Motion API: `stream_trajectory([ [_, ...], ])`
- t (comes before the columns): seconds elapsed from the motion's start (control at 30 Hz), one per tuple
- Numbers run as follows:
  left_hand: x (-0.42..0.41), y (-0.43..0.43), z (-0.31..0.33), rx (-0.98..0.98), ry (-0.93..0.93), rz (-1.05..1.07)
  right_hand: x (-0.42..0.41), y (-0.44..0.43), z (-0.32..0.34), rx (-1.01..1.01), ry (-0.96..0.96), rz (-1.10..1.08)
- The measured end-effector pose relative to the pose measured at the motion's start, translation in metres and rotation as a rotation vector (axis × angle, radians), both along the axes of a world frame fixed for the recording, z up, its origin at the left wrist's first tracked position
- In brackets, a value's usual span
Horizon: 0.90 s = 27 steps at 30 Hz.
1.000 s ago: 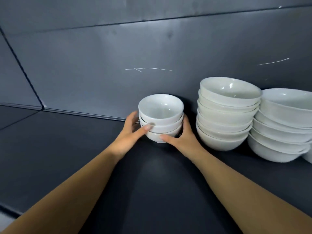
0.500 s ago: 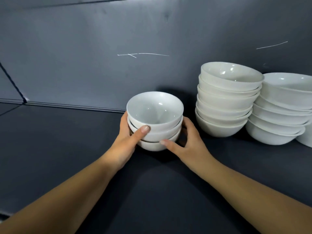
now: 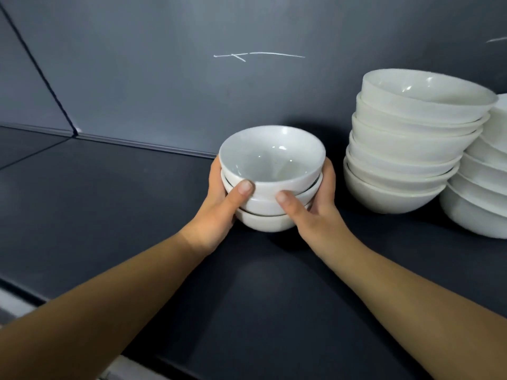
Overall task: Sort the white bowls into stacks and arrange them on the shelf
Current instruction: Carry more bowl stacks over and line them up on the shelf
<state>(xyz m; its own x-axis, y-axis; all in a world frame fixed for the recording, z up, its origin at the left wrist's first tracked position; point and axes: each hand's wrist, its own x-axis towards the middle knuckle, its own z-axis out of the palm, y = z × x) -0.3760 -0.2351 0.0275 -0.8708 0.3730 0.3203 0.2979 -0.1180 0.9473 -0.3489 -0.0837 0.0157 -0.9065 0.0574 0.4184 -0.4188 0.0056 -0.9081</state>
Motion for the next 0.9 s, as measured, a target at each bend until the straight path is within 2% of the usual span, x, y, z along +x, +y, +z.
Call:
stream_trajectory([
  [0.2,0.057,-0.018,0.000,0.026,0.011,0.099,0.047,-0.016,0.006,-0.010,0.036,0.113],
  [0.4,0.133,-0.088,-0.001,0.045,0.041,0.175,0.118,-0.080,0.009,-0.056,0.029,0.233],
  [0.6,0.232,-0.217,0.003,0.075,0.099,0.437,0.181,-0.216,0.014,-0.072,0.095,0.440],
  [0.7,0.299,-0.287,-0.007,0.059,0.120,0.583,0.223,-0.292,-0.004,-0.050,0.136,0.592],
  [0.9,0.412,-0.394,-0.056,0.069,0.002,0.829,0.294,-0.416,-0.055,-0.005,0.031,0.888],
])
